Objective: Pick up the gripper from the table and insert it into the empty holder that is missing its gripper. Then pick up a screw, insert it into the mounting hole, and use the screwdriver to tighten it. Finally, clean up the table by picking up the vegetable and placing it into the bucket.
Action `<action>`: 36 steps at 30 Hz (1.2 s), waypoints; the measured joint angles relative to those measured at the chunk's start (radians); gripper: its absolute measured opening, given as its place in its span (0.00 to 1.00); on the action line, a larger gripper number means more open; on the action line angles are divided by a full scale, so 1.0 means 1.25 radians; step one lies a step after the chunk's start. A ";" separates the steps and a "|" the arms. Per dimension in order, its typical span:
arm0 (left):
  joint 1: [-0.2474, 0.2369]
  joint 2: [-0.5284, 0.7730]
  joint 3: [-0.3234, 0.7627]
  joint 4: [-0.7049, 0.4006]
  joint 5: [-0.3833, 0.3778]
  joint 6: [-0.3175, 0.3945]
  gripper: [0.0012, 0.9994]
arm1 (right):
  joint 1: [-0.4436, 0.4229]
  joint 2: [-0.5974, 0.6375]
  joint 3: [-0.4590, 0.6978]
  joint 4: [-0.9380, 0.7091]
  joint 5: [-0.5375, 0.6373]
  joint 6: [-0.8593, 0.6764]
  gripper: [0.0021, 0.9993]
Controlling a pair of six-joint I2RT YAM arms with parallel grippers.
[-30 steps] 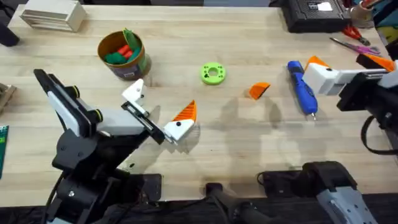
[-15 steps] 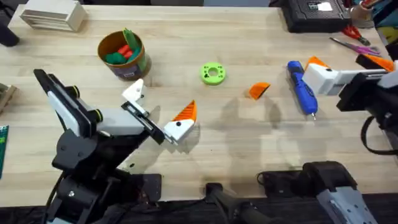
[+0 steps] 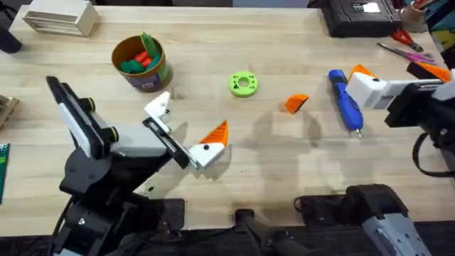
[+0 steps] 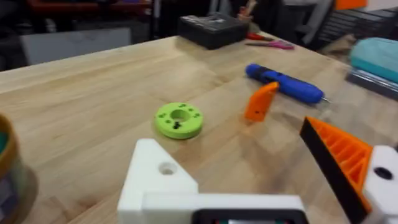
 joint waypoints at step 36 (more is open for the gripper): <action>0.000 0.000 0.000 -0.009 0.213 0.000 0.99 | 0.128 0.570 0.200 -0.207 -0.126 -0.099 0.99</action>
